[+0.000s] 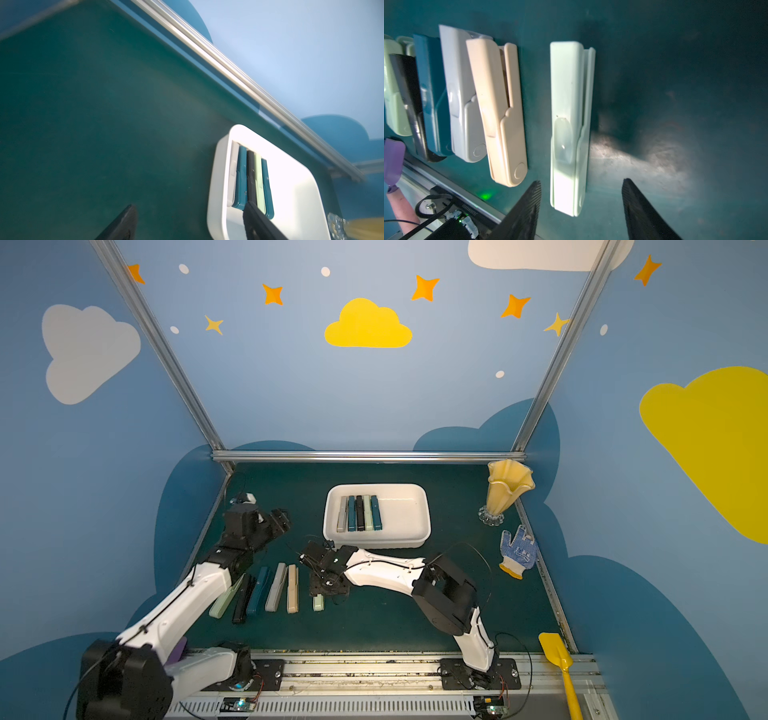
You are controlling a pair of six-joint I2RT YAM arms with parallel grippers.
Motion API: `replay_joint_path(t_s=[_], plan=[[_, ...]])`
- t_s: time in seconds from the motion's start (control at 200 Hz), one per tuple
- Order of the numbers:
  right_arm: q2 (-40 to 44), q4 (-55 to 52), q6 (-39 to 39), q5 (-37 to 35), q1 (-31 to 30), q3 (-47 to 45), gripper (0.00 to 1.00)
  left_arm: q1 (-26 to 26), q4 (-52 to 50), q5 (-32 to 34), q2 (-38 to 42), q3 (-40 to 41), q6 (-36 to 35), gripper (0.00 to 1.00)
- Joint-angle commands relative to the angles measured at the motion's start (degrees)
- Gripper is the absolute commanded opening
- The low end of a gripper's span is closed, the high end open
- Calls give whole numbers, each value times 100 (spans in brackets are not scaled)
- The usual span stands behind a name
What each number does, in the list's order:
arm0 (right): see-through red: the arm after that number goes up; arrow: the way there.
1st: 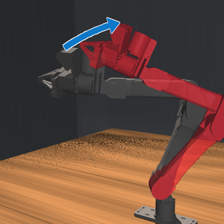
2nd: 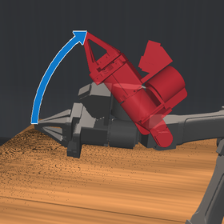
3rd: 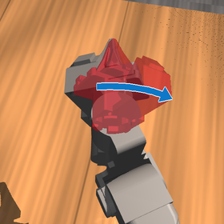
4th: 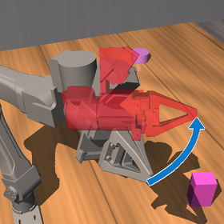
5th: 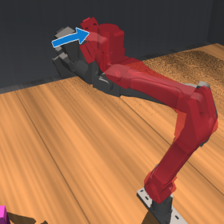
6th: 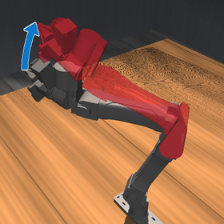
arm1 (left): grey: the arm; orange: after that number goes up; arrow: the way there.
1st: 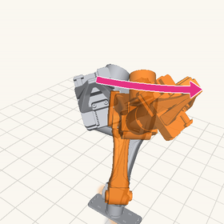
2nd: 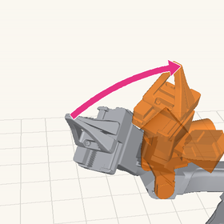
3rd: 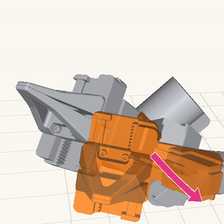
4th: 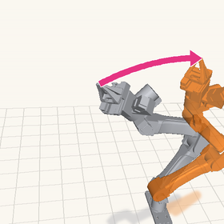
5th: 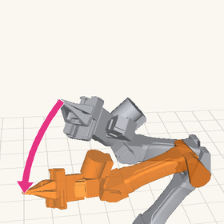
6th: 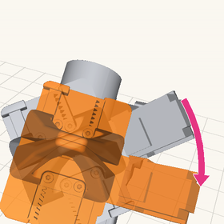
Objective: Put the pruning pliers into the storage box
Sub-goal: Pick up the pruning pliers from the center of the board.
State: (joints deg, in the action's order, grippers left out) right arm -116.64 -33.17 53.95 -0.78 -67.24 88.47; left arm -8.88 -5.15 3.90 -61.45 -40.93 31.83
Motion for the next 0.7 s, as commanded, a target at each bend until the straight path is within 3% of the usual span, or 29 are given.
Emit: replay_joint_path(t_s=[0.0,0.18,0.696], plan=[[-288,-654,-189,91,-33,491,61,39,-574,601,742,419,273,80],[-608,-1179,-220,156,-63,921,61,138,-900,868,1696,692,273,80],[-940,-1649,-17,161,-185,1202,54,161,-918,551,1931,845,298,79]])
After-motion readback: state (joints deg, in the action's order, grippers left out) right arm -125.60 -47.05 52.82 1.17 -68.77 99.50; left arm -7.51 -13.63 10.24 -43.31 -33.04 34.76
